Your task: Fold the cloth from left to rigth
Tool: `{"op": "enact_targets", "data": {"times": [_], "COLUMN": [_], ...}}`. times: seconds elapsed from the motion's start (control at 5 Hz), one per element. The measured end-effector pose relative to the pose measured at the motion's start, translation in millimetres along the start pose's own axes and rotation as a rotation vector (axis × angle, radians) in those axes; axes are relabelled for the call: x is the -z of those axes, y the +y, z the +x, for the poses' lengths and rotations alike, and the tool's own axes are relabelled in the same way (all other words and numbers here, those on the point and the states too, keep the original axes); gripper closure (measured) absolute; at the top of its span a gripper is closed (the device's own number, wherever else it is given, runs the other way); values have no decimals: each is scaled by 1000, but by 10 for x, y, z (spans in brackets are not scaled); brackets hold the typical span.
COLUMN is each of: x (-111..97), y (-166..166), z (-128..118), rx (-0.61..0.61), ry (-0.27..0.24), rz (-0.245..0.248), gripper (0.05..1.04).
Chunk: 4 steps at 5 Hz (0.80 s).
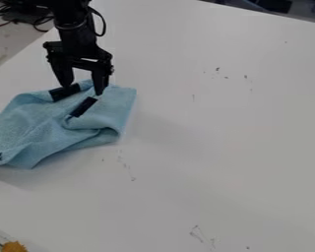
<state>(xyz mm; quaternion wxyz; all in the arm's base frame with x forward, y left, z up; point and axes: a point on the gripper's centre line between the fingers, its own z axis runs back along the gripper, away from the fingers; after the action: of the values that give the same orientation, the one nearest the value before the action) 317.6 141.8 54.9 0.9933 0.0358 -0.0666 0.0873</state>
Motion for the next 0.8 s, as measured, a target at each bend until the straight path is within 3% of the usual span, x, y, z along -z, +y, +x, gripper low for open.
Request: {"op": "enact_targets", "data": {"times": [0.4, 0.8], "x": [191, 315], "y": [-79, -185], "z": [-119, -223], "rx": [-31, -58], "ry": [38, 27], "rz": [1, -40], "gripper": [83, 83]}}
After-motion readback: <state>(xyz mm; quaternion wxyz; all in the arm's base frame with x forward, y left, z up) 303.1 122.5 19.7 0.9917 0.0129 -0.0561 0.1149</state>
